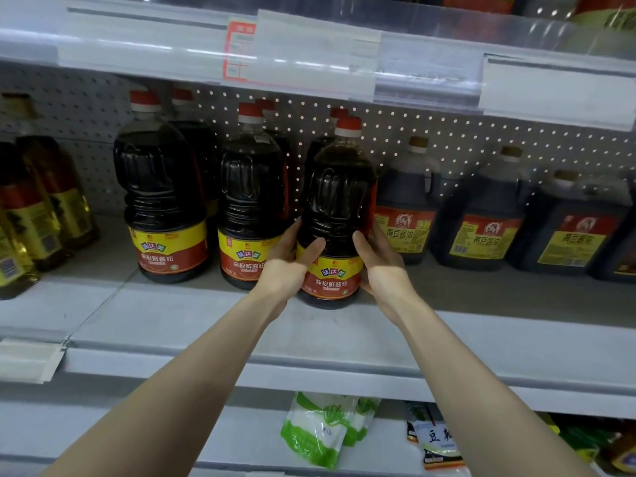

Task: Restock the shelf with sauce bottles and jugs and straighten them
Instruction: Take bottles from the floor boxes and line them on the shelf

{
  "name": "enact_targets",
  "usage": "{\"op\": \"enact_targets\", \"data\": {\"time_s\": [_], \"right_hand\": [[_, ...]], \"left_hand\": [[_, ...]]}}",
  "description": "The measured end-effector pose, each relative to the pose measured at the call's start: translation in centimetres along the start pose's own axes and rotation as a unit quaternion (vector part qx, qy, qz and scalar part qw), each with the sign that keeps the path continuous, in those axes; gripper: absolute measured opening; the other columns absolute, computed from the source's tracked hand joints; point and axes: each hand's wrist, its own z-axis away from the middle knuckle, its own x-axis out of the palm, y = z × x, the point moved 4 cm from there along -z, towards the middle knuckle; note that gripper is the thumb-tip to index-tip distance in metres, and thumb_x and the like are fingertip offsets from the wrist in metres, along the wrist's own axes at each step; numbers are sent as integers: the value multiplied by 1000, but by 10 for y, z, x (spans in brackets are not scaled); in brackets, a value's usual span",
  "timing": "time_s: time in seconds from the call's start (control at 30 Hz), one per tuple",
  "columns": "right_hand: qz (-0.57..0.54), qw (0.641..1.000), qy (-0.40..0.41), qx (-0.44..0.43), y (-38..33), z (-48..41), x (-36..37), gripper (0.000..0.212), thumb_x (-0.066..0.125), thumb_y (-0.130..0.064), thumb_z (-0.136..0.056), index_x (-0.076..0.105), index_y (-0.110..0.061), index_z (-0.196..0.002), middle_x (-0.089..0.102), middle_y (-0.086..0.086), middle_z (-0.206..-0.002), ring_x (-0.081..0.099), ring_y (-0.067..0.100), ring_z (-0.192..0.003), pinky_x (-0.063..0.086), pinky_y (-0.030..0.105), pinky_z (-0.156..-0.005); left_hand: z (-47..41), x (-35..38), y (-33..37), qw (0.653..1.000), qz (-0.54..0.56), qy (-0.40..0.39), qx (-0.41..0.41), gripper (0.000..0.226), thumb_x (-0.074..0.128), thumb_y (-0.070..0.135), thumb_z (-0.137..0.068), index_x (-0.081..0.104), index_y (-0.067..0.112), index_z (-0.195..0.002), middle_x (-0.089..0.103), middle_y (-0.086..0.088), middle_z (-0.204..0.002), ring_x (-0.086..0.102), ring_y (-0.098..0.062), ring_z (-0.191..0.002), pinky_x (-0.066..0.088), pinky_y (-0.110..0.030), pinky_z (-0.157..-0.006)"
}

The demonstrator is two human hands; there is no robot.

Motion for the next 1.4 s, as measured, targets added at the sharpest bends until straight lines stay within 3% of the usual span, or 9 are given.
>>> {"op": "enact_targets", "data": {"time_s": [0.43, 0.9, 1.4], "right_hand": [[5, 1000, 12, -18, 1, -13, 2, 60, 56, -48, -90, 33, -42, -145, 40, -4, -150, 43, 24, -133, 41, 51, -107], [9, 1000, 22, -12, 4, -21, 1, 61, 55, -49, -91, 31, -41, -147, 40, -5, -151, 42, 24, -134, 41, 51, -107], [21, 999, 22, -15, 7, -28, 4, 61, 56, -54, -89, 33, -45, -145, 40, -7, -151, 42, 23, -135, 39, 53, -107]], "left_hand": [[-9, 4, 2, 1000, -4, -17, 20, 60, 58, 27, -94, 31, 30, -148, 45, 3, -146, 45, -16, -132, 44, -37, -104], [-15, 5, 1, 999, -34, -16, 16, 63, 58, 35, -93, 29, 31, -149, 41, 2, -149, 42, -19, -135, 41, -44, -108], [-20, 6, 2, 998, -59, -13, 14, 63, 56, 36, -94, 27, 31, -149, 40, 2, -150, 41, -19, -134, 41, -43, -108]]}}
